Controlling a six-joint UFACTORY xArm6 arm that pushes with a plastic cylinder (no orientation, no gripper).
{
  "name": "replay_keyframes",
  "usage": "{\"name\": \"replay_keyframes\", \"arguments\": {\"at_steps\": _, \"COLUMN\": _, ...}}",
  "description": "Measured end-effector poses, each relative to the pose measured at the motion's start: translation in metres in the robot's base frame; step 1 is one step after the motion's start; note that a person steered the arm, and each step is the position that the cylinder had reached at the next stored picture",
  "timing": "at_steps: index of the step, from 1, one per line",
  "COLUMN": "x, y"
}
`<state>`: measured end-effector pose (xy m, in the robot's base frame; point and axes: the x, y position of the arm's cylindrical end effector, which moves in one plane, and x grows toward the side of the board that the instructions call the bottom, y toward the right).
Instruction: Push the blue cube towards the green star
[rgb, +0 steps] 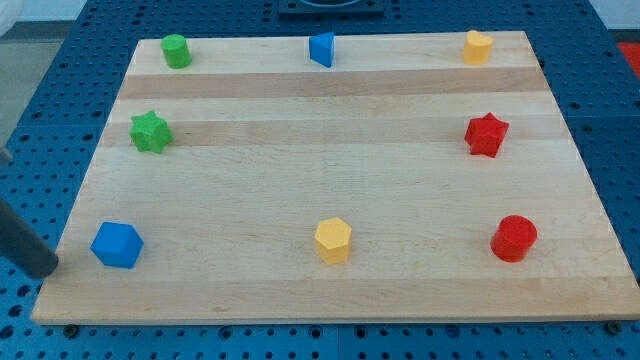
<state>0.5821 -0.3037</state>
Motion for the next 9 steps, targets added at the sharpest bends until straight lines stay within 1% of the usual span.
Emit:
{"name": "replay_keyframes", "arguments": {"at_steps": 1, "x": 0.022, "y": 0.010}}
{"name": "replay_keyframes", "arguments": {"at_steps": 2, "x": 0.020, "y": 0.025}}
{"name": "replay_keyframes", "arguments": {"at_steps": 4, "x": 0.006, "y": 0.037}}
{"name": "replay_keyframes", "arguments": {"at_steps": 5, "x": 0.001, "y": 0.054}}
{"name": "replay_keyframes", "arguments": {"at_steps": 9, "x": -0.045, "y": 0.095}}
